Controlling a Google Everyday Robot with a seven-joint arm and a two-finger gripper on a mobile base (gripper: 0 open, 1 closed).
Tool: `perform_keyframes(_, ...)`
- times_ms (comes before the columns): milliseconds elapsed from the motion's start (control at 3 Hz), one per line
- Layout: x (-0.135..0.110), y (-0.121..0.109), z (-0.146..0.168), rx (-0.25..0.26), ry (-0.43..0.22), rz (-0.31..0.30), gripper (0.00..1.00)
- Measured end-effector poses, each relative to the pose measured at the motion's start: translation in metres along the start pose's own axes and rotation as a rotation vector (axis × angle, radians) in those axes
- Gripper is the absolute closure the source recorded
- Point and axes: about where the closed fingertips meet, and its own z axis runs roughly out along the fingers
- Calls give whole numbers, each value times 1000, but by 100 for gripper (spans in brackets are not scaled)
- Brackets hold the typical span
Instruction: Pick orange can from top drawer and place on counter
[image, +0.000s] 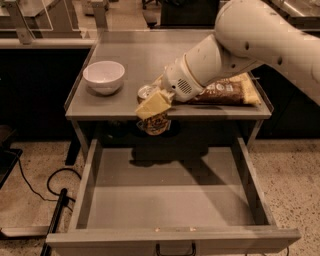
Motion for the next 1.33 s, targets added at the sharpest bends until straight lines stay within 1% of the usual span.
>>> perform_keyframes(333,-17,-24,-27,55,-7,1,100)
perform_keyframes(667,-39,-81,-59,116,-7,20,100)
perform_keyframes(1000,-45,-83,-64,125,-17,11,100)
perform_keyframes(1333,-52,-100,-49,94,-23,23,100)
